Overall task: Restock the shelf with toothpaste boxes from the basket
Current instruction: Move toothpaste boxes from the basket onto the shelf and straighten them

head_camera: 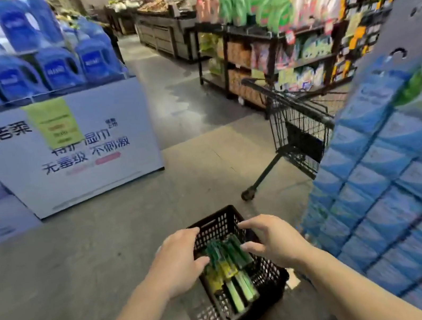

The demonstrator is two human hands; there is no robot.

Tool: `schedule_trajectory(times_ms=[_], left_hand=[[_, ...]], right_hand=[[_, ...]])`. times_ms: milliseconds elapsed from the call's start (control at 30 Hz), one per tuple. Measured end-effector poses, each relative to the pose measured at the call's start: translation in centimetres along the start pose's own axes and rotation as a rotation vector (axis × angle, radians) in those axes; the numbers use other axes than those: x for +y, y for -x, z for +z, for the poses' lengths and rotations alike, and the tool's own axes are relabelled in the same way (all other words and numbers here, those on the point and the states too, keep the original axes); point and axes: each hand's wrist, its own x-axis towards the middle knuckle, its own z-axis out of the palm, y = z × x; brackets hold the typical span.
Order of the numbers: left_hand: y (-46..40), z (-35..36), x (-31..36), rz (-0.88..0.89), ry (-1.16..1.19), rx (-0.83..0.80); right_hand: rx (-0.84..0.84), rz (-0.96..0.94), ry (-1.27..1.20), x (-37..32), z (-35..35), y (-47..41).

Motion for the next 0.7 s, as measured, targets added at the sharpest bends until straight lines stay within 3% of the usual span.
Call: schedule_trajectory(times_ms=[333, 700], left_hand=[[-13.8, 9.7, -6.6, -0.055, 0.077, -0.156], [-28.7, 32.0, -19.3, 0.001, -0.032, -0.255]], right_hand=[[-0.135, 0.287, -0.017, 13.5, 11.8, -11.0], [-0.176, 0.495, -0.041, 27.0, 38.2, -23.8]])
